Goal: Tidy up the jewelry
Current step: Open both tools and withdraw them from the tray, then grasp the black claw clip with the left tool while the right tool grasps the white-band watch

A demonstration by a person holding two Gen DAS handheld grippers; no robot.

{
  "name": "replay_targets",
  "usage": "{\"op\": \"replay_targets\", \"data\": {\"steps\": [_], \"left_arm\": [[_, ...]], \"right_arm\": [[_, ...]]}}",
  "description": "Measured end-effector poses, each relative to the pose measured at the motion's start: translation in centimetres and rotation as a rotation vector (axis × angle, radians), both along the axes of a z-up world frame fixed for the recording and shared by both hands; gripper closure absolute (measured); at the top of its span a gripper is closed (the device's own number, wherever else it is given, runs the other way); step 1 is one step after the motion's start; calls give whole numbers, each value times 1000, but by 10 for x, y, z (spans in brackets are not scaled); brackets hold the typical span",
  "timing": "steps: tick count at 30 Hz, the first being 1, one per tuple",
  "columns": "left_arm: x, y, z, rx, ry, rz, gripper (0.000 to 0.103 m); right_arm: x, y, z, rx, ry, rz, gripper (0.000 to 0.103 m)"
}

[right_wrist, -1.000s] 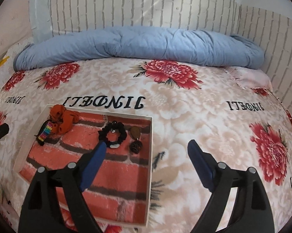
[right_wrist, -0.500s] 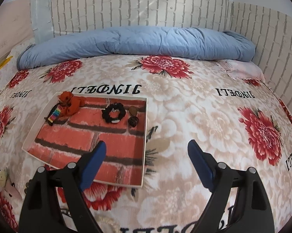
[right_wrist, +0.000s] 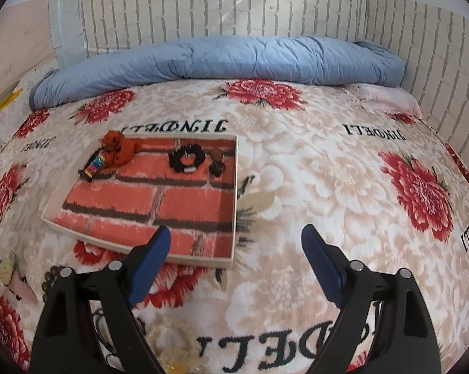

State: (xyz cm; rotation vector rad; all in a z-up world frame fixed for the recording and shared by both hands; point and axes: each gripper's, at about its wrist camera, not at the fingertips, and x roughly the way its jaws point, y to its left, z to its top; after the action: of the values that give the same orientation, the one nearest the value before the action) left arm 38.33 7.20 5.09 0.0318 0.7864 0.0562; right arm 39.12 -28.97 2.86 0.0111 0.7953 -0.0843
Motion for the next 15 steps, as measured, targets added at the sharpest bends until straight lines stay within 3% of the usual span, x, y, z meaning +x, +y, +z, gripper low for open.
{"op": "replay_targets", "data": {"steps": [7, 15], "left_arm": [[-27, -14, -28, -8, 20, -15, 5], [-60, -33, -56, -89, 60, 10, 5]], "right_arm": [[-22, -13, -23, -8, 37, -12, 19], [-56, -34, -45, -7, 72, -42, 19]]}}
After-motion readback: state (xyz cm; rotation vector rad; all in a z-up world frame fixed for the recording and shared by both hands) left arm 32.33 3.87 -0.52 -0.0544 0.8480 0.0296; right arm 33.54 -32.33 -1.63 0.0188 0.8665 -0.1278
